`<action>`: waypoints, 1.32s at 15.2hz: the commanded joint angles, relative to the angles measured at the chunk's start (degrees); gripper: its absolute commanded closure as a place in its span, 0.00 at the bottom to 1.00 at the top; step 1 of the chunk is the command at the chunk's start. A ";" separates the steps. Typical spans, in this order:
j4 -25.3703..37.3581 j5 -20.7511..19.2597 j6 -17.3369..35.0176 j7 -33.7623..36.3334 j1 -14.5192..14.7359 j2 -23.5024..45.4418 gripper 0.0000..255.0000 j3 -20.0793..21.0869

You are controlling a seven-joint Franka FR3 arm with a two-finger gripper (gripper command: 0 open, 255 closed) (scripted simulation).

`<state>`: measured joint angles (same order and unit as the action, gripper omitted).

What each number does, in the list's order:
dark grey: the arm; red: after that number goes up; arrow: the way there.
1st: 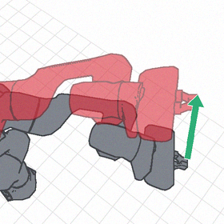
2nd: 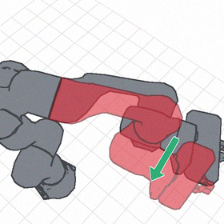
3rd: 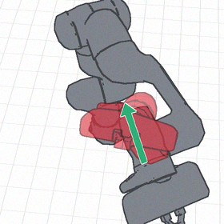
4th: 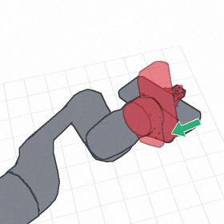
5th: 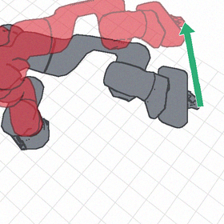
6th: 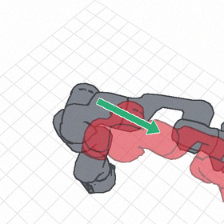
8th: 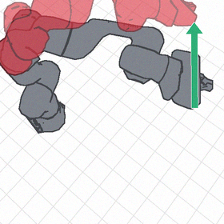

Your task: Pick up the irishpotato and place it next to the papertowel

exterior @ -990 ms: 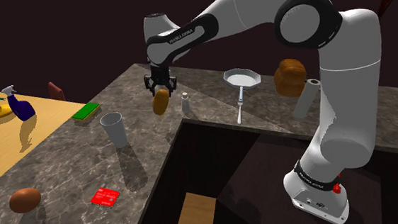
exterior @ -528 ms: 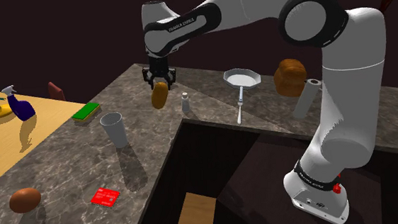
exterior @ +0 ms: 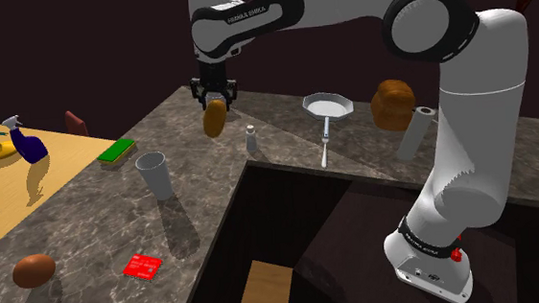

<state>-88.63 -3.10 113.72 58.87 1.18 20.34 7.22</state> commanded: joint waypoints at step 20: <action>-6.11 2.39 -6.46 -5.79 -3.88 -12.70 1.00 -1.44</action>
<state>-91.87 -1.08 106.59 54.04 -2.09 9.85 6.06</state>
